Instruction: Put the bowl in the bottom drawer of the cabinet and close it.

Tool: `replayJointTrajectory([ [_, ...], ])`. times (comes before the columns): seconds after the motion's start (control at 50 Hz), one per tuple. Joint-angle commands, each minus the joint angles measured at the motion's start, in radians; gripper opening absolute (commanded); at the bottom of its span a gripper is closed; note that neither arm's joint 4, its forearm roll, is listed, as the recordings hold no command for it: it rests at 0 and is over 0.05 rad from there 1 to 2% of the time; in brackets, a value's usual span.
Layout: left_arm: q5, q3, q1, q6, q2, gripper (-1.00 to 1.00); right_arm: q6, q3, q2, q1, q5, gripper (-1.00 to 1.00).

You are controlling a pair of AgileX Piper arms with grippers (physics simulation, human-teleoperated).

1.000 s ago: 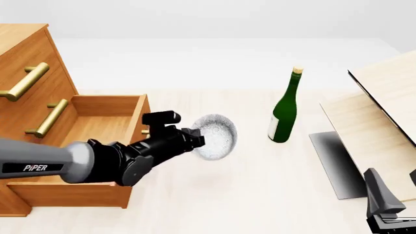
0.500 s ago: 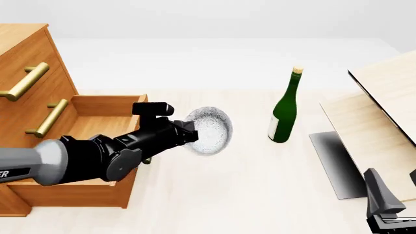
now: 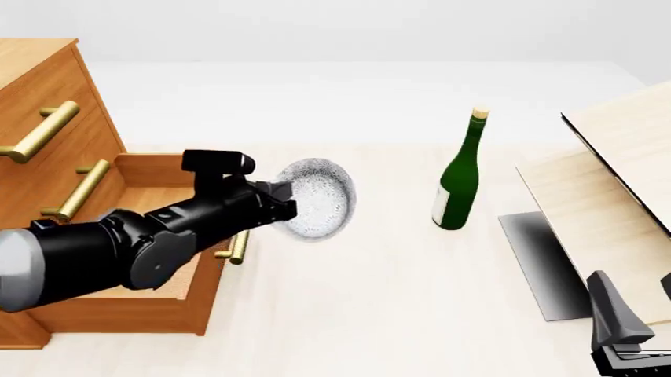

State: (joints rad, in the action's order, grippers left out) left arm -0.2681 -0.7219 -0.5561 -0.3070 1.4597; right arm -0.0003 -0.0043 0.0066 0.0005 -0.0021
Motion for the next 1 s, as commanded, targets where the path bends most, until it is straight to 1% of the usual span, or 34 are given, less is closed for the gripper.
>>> replayJointTrajectory([
  [0.02,0.043,0.014,0.038,0.038,-0.090,-1.00,0.000,0.000,0.000,0.000,0.000,1.00],
  [0.18,0.070,0.039,0.075,0.060,-0.163,-1.00,0.000,0.000,0.000,0.000,0.000,1.00],
  [0.34,0.112,0.088,0.135,0.090,-0.285,-1.00,0.000,0.000,0.000,0.000,0.000,1.00],
  [0.54,0.153,0.148,0.192,0.098,-0.400,-1.00,0.000,0.000,0.000,0.000,0.000,1.00],
  [0.72,0.177,0.170,0.226,0.102,-0.461,-1.00,0.000,0.000,0.000,0.000,0.000,1.00],
  [1.0,0.216,0.204,0.316,0.115,-0.536,-1.00,0.000,0.000,0.000,0.000,0.000,1.00],
])
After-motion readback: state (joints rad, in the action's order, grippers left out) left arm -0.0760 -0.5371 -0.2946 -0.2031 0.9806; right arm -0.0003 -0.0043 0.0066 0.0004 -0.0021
